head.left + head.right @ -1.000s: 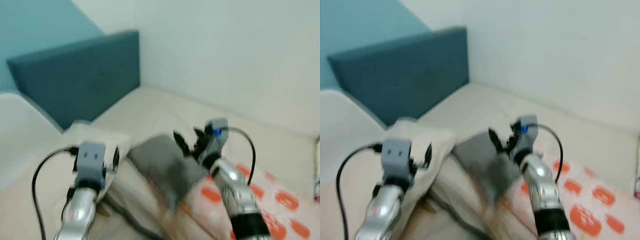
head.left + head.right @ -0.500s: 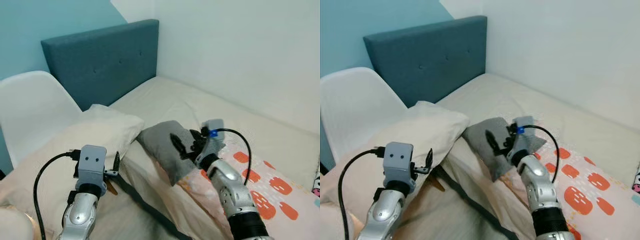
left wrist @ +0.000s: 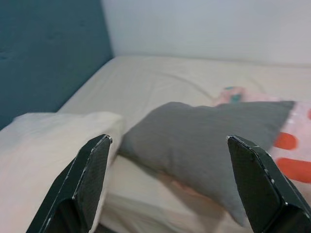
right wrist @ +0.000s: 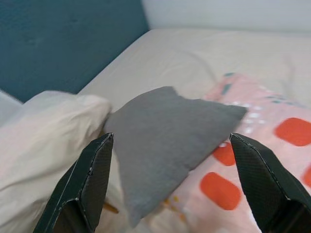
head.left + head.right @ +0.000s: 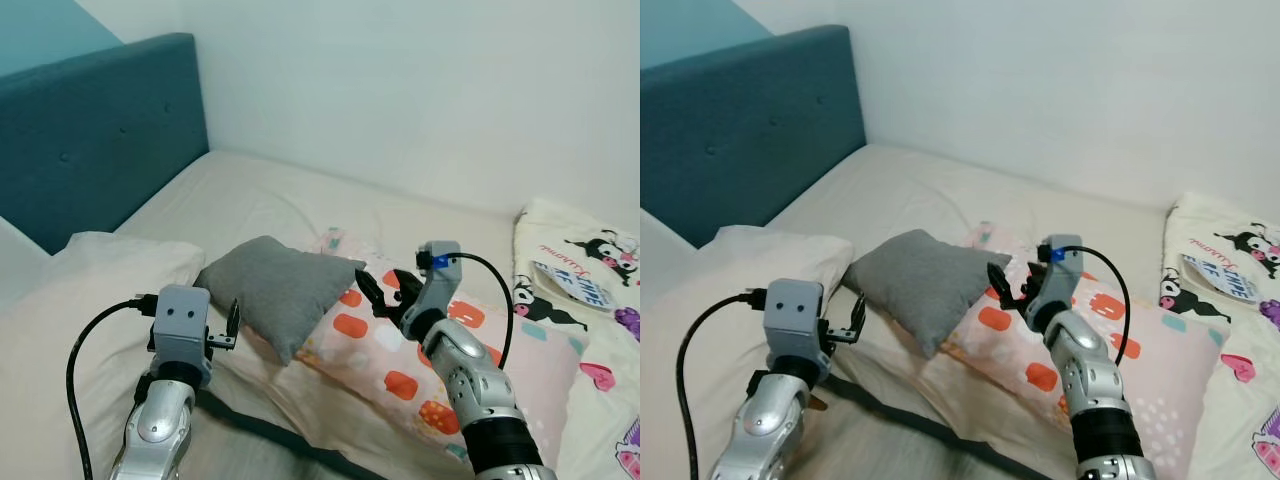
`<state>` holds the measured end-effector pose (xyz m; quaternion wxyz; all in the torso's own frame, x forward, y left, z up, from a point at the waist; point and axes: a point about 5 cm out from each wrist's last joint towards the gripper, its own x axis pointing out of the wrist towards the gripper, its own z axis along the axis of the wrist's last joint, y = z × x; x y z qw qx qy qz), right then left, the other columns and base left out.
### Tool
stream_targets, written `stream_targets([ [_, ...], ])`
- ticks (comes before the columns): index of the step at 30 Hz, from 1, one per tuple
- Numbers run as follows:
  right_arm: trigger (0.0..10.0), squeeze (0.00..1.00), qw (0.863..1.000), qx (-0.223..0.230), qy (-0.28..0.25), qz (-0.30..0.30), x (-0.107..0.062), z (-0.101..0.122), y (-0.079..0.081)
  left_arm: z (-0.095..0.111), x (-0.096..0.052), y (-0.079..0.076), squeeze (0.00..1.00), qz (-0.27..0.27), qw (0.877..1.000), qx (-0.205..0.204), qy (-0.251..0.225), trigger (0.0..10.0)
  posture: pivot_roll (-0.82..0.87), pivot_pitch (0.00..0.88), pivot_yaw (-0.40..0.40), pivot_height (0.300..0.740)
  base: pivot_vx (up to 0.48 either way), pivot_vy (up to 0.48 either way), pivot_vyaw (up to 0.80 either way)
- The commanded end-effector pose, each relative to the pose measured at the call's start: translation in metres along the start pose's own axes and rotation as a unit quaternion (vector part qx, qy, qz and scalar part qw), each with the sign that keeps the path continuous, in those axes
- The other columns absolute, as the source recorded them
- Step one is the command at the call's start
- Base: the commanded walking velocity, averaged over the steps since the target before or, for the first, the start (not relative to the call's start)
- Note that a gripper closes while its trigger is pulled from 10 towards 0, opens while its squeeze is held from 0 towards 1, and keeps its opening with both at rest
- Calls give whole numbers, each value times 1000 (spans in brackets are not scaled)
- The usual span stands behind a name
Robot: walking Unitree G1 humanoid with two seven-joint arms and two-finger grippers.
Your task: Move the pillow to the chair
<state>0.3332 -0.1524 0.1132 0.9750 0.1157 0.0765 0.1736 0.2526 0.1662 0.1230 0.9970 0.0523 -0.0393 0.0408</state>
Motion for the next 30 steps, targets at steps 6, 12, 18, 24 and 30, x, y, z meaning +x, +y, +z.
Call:
stream_targets([
  [6,10000,0,1000,-15,15,21,3,-2,6,-7,-2,3,0,17,999,-17,23,10000,70,0,-59,740,410,0,0],
  [12,10000,0,999,-25,22,34,3,-2,8,-8,-2,1,0,9,999,-22,23,10000,68,0,-59,740,411,0,0],
  [18,10000,0,998,-27,27,40,3,-3,8,-1,-4,-10,0,-33,999,2,-3,10000,70,0,-62,740,0,0,0],
  [24,10000,0,997,-31,50,42,3,-6,8,-4,-3,-1,0,-5,1000,-25,8,10000,65,0,-59,720,0,0,0],
  [30,10000,0,997,-23,58,33,3,-7,6,-4,-3,0,0,1,1000,-19,7,10000,65,0,-60,690,0,0,0],
])
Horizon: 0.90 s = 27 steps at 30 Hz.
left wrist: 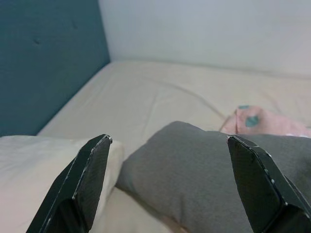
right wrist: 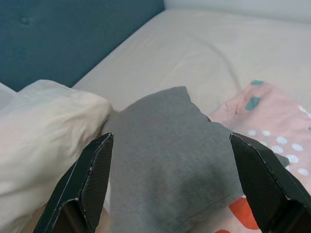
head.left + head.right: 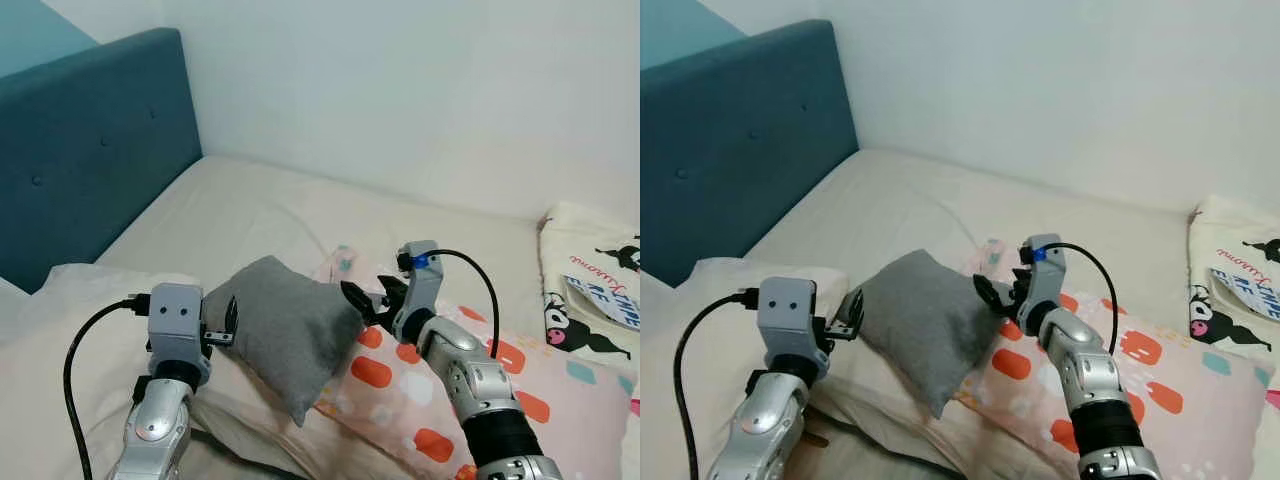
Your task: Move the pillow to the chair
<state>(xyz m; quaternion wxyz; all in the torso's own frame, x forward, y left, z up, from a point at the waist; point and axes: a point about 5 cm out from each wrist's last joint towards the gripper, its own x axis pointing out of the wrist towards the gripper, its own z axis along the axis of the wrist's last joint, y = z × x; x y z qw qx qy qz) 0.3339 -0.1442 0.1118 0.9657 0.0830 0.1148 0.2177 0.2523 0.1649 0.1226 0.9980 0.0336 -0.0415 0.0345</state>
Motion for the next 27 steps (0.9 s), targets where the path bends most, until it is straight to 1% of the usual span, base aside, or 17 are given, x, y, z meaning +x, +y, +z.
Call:
stream_targets([
  [1,10000,0,1000,5,10,-4,-1,-5,-1,-3,-3,2,0,7,1000,0,9,10000,65,0,-60,690,0,0,0],
  [4,10000,0,1000,20,16,-16,0,-4,-4,0,-2,2,0,3,1000,27,-1,10000,63,0,-58,675,0,0,0],
  [7,10000,0,998,47,16,-28,0,-2,-9,5,0,-4,0,-40,997,59,-15,10000,66,0,-58,660,0,0,0],
  [10,10000,0,998,55,16,-34,1,-3,-14,8,1,-6,0,-71,995,60,-27,10000,72,0,-59,645,0,0,0],
  [11,10000,0,998,55,16,-34,1,-3,-14,8,1,-6,0,-71,995,60,-27,10000,72,0,-59,645,0,0,0],
  [12,10000,0,998,49,16,-43,1,-4,-19,4,0,-1,0,-88,993,75,-27,10000,72,0,-56,635,0,0,0],
  [13,10000,0,998,49,16,-43,1,-4,-19,4,0,-1,0,-88,993,75,-27,10000,72,0,-56,635,0,0,0],
  [14,10000,0,997,48,17,-50,2,-6,-23,-2,-1,5,0,-89,993,79,-17,10000,71,0,-53,625,0,0,0],
  [16,10000,0,997,53,17,-54,2,-7,-24,-6,-2,8,0,-84,994,75,-9,10000,70,0,-53,615,0,0,0],
  [18,10000,0,997,55,18,-54,3,-9,-25,-8,-4,14,0,-73,995,67,-3,10000,70,0,-50,605,0,0,0],
  [19,10000,0,997,56,15,-52,5,-8,-25,-9,-4,19,0,-60,996,60,0,10000,75,0,-53,595,0,0,0],
  [23,10000,0,997,59,7,-48,6,-5,-26,-9,-6,27,0,-46,997,55,2,10000,81,0,-55,580,0,0,0],
  [27,10000,0,997,60,-17,-40,8,7,-27,-4,-7,36,0,-33,998,58,-6,10000,81,6,-56,560,0,0,0],
])
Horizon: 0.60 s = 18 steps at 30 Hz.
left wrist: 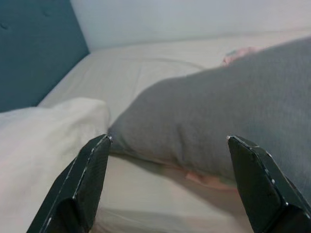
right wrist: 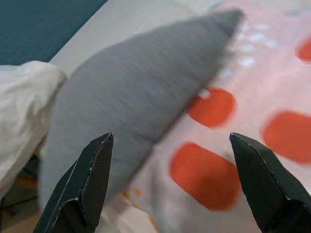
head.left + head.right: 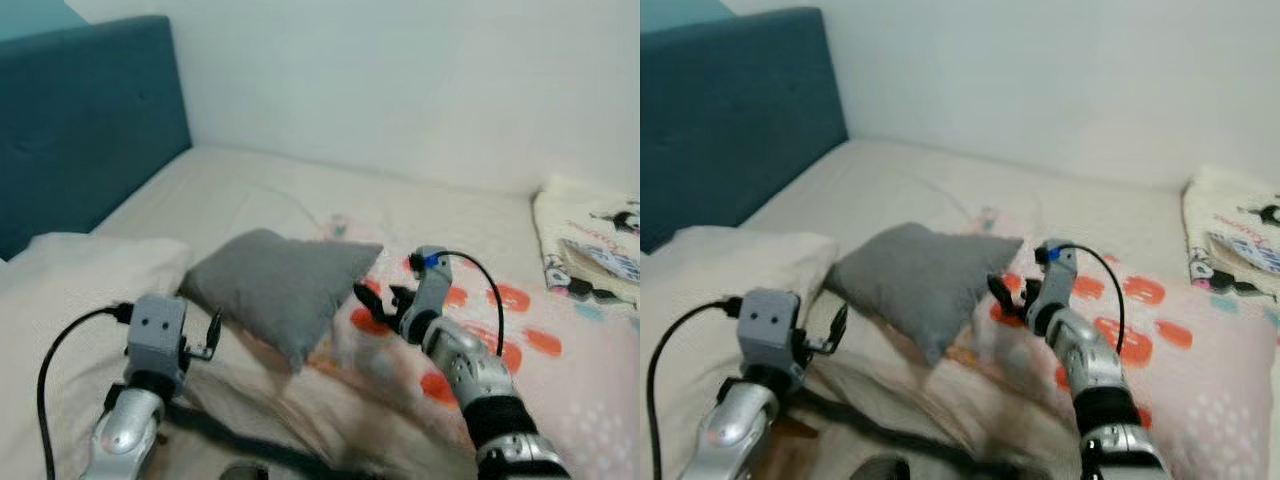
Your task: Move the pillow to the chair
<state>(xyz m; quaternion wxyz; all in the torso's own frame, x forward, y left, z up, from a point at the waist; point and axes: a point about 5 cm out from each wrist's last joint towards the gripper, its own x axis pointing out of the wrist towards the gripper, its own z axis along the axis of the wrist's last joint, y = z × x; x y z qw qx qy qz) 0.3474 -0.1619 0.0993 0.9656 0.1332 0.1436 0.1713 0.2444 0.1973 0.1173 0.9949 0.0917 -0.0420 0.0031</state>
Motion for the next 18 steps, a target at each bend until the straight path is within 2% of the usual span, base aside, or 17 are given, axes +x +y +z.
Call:
stream_targets([
  [1,10000,0,999,2,-35,6,2,16,-1,3,-1,6,0,3,1000,1,-5,10000,81,8,-56,555,0,0,0],
  [4,10000,0,998,4,-51,23,5,25,4,6,0,8,0,5,1000,3,-12,10000,79,17,-54,535,0,0,0],
  [7,10000,0,996,10,-61,65,12,33,16,12,2,10,0,6,1000,6,-22,10000,77,42,-50,520,0,0,0],
  [11,10000,0,995,10,-60,76,13,34,19,14,2,10,0,5,1000,6,-25,10000,76,47,-49,515,0,0,0],
  [15,10000,0,996,11,-33,80,21,28,25,19,2,10,0,2,999,11,-32,10000,82,75,-45,510,0,0,0],
  [18,10000,0,990,52,-26,132,31,28,43,28,1,11,0,2,999,21,-42,10000,95,95,-44,510,0,0,0],
])
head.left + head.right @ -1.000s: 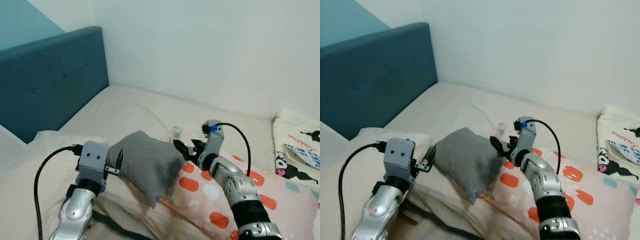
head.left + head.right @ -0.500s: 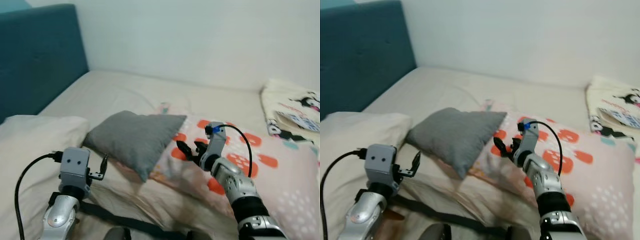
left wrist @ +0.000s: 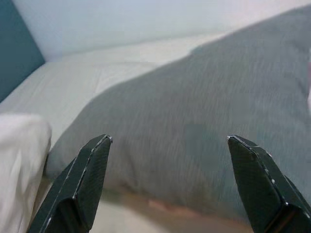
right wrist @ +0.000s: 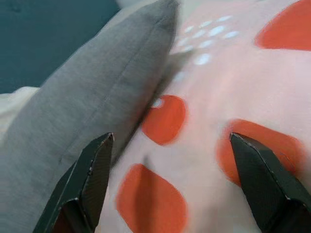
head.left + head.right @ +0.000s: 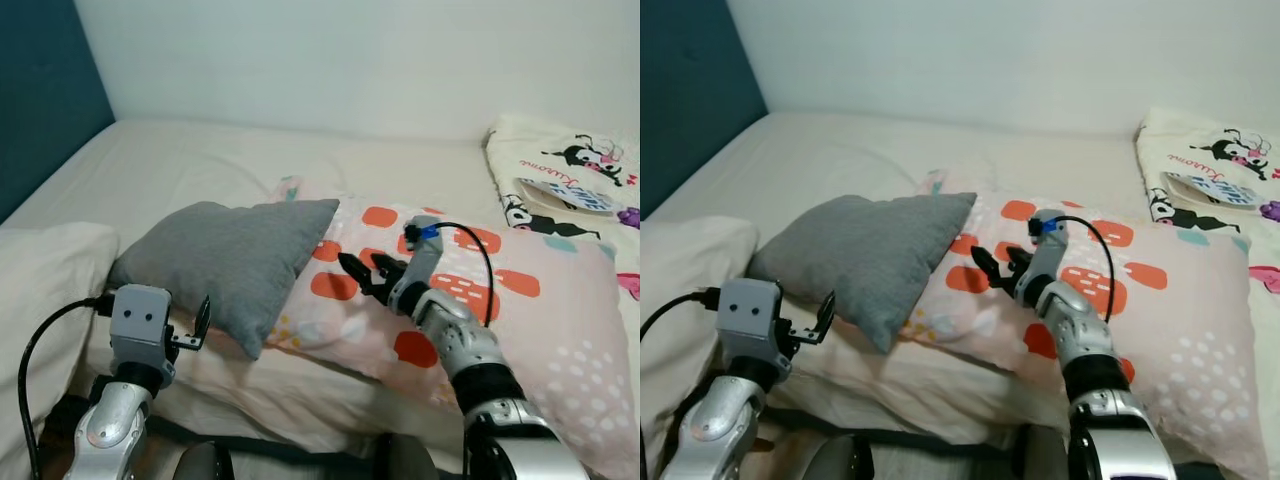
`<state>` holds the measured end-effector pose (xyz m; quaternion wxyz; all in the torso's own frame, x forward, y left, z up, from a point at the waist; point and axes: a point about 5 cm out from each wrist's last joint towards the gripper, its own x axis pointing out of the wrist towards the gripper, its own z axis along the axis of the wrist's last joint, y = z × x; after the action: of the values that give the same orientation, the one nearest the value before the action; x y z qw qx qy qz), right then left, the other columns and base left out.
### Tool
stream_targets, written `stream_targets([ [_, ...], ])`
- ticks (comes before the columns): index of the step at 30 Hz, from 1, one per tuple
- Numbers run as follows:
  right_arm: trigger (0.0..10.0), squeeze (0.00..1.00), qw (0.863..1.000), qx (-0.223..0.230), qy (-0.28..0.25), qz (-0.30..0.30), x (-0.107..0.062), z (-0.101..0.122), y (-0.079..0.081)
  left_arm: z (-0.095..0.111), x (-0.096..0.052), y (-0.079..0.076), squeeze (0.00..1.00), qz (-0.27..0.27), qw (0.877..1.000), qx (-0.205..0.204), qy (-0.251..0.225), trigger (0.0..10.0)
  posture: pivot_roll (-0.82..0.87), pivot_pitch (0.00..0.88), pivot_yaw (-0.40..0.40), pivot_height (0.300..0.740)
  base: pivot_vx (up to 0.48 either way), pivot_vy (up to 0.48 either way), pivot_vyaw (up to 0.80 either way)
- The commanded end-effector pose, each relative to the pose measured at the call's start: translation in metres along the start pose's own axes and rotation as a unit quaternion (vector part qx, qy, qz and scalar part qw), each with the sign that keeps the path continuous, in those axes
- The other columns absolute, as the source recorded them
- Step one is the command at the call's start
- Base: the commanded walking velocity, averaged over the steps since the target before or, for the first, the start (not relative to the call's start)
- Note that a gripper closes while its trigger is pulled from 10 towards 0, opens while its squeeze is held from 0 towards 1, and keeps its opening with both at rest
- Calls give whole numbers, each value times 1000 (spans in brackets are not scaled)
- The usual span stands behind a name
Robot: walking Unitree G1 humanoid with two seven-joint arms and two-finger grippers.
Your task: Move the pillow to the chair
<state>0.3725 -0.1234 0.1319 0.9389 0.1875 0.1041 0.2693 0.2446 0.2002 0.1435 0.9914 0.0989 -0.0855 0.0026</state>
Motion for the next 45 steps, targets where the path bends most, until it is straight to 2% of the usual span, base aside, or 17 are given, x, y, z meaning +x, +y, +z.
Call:
stream_targets([
  [1,10000,0,999,24,0,38,5,-2,9,4,-2,4,0,-2,1000,16,-1,10000,103,104,-44,510,0,0,0],
  [2,10000,0,999,24,0,38,5,-2,9,4,-2,4,0,-2,1000,16,-1,10000,103,104,-44,510,0,0,0],
  [3,10000,0,997,29,-5,64,9,1,15,6,-3,4,0,-2,1000,20,-2,10000,106,109,-44,510,0,0,0],
  [6,10000,0,997,31,-6,71,9,2,17,7,-3,5,0,-1,1000,20,-2,10000,106,109,-44,510,0,0,0],
  [7,10000,0,990,29,-24,135,17,13,35,11,-7,7,0,2,1000,25,-3,10000,131,133,-48,510,0,0,0],
  [10,10000,0,987,28,-29,153,19,16,40,12,-8,8,0,3,1000,26,-3,10000,131,133,-48,510,0,0,0],
  [11,10000,0,995,-14,25,99,30,7,42,15,-13,11,0,7,1000,30,0,10000,151,151,-54,510,0,0,0],
  [13,10000,0,996,-53,51,44,35,2,39,17,-17,12,0,10,999,33,3,10000,155,155,-56,510,0,0,0],
  [19,10000,0,997,-47,43,31,43,7,48,21,-23,12,0,9,999,38,4,10000,175,173,-65,510,0,0,0],
  [26,10000,0,995,-9,6,97,57,23,79,25,-29,10,0,8,999,43,9,10000,187,184,-67,510,0,0,0],
  [28,10000,0,995,-32,37,86,61,17,86,28,-31,10,0,8,999,45,10,10000,193,196,-75,510,0,0,0],
  [32,10000,0,994,-60,73,59,62,9,85,29,-32,11,0,9,999,46,10,10000,195,203,-77,510,0,0,0],
  [33,10000,0,992,-77,97,33,62,2,83,29,-33,11,0,11,999,47,13,10000,195,203,-77,510,0,0,0],
  [34,3647,0,991,-83,104,24,63,0,82,30,-34,11,0,12,999,46,13,10000,196,208,-82,510,0,0,0],
  [35,3647,0,991,-83,104,24,63,0,82,30,-34,11,0,12,999,46,13,10000,196,208,-82,510,0,0,0],
  [36,0,0,992,-77,96,28,64,3,85,30,-35,11,0,13,999,46,15,10000,197,211,-84,510,0,0,0],
  [45,0,0,997,-25,27,69,68,29,94,32,-36,8,0,17,999,41,17,10000,191,212,-93,510,0,0,0],
])
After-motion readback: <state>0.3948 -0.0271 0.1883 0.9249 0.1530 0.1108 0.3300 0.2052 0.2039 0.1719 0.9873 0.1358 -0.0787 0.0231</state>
